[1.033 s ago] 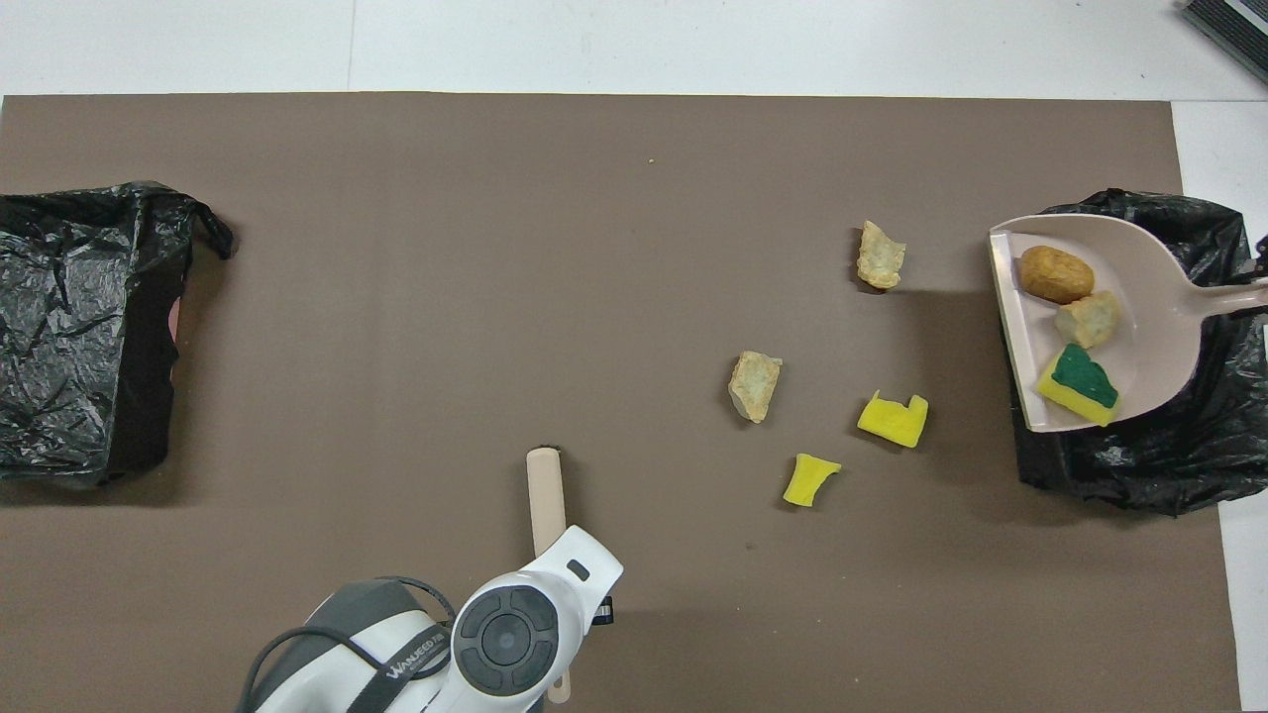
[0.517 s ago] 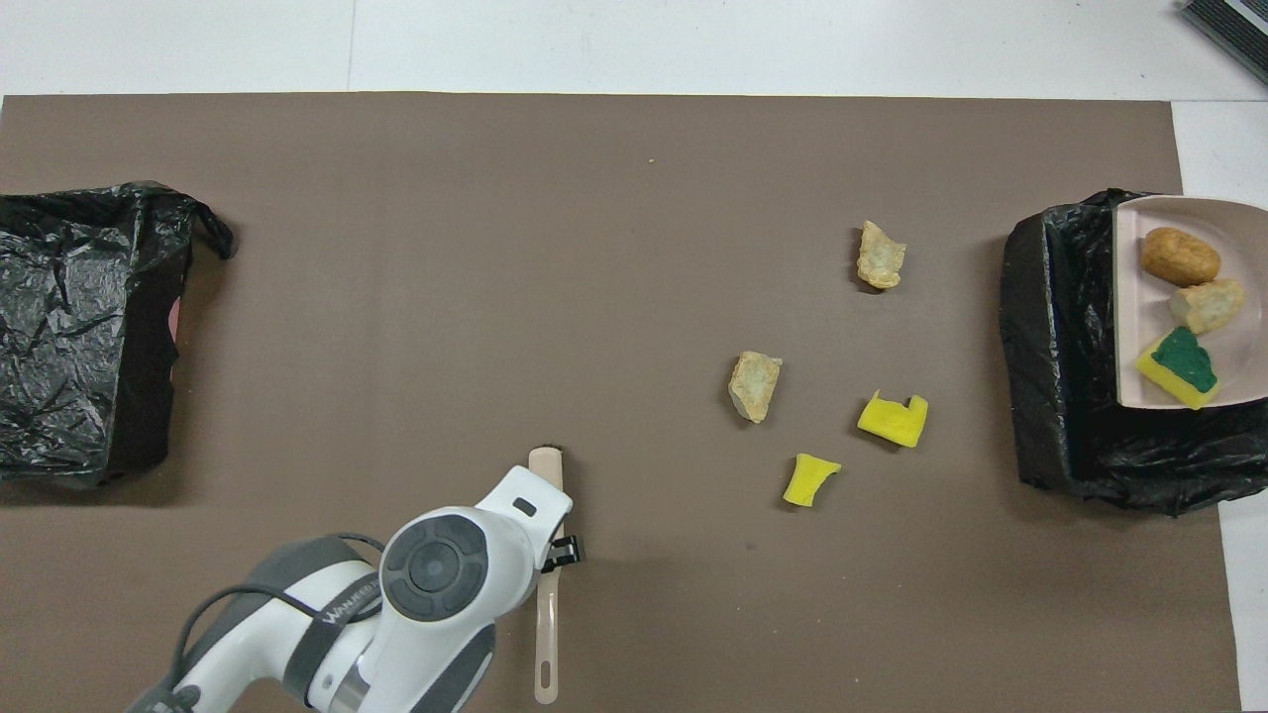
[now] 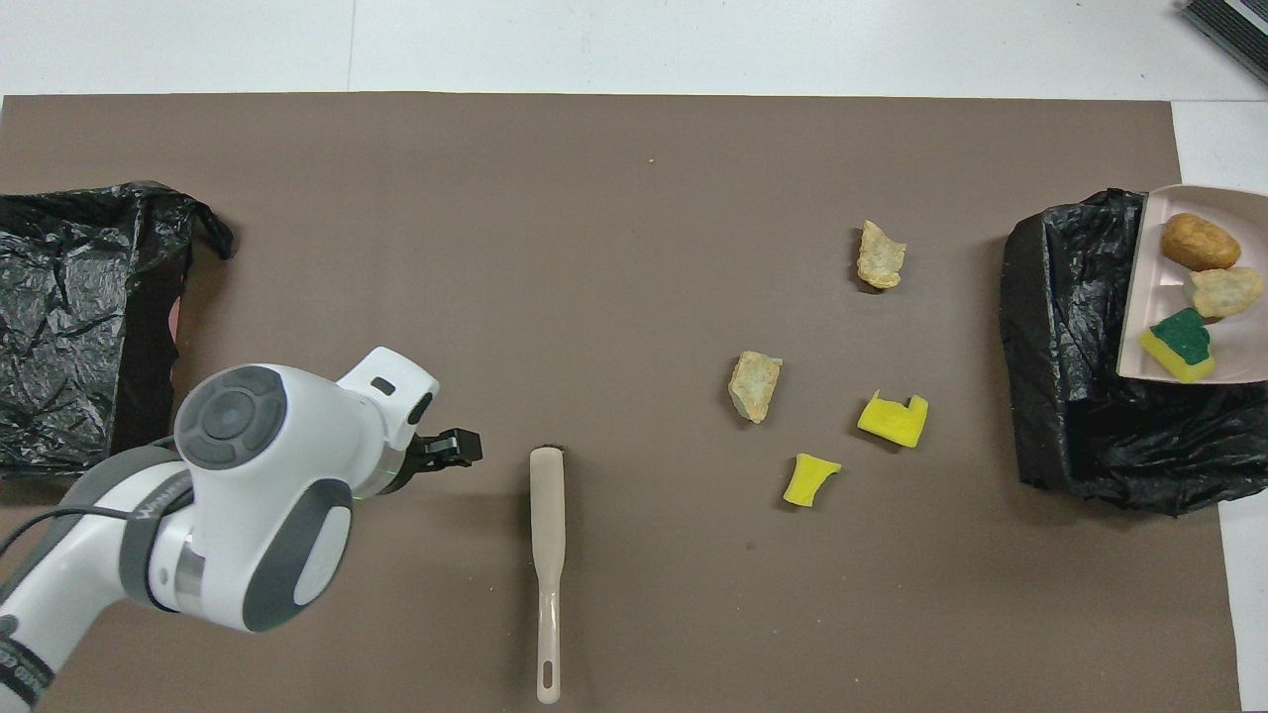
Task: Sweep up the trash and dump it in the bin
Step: 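Lower the brush onto the table and open the left gripper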
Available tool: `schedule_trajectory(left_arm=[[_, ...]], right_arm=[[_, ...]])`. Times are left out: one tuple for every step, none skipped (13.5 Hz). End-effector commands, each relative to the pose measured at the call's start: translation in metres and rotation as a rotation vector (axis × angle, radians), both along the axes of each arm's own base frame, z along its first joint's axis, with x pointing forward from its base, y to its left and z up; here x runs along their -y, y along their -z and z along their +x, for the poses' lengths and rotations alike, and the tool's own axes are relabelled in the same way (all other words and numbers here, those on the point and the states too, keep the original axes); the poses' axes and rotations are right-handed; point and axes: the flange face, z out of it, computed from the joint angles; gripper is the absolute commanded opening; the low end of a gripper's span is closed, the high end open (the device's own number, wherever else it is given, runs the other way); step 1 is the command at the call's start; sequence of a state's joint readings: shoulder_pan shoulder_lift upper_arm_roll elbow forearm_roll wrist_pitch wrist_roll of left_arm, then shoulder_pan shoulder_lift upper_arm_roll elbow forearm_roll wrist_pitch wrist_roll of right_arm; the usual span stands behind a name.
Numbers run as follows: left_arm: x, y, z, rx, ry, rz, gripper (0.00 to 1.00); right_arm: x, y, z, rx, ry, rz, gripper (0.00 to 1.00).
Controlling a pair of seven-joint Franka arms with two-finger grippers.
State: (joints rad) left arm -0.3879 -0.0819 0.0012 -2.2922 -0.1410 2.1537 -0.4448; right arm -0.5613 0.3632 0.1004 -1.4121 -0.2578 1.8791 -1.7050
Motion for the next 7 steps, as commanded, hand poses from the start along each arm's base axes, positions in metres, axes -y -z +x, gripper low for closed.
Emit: schedule_trajectory(left_arm=[[-0.052,-0.018,0.024,0.003,0.04,-0.004,1.0],[-0.073,-0.03,0.034,0.01,0.033,-0.008,1.0],[-0.091,-0.043,0.042,0.015,0.054,0.012,1.0],[-0.107,-0.06,0.051,0.021,0.086,0.041,1.0],[-0.115,-0.072,0.057,0.024,0.103,0.047,1.0],[-0.128,-0.089,0.065,0.033,0.081,0.048,1.0],[-0.141,-0.107,0.071,0.035,0.066,0.048,1.0]], right_arm=[[-0.034,-0.013,0.003,-0.043,0.06,-0.095,0.0],[-0.038,-0.016,0.002,-0.053,0.082,-0.116,0.0],[-0.037,-0.015,-0.001,-0.068,0.107,-0.117,0.0],[-0.038,-0.014,-0.005,-0.09,0.13,-0.118,0.0],[-0.04,-0.016,-0.008,-0.105,0.163,-0.138,0.0],[-0.053,-0.019,-0.007,-0.121,0.18,-0.18,0.0],[-0.061,-0.028,-0.014,-0.133,0.204,-0.229,0.0]])
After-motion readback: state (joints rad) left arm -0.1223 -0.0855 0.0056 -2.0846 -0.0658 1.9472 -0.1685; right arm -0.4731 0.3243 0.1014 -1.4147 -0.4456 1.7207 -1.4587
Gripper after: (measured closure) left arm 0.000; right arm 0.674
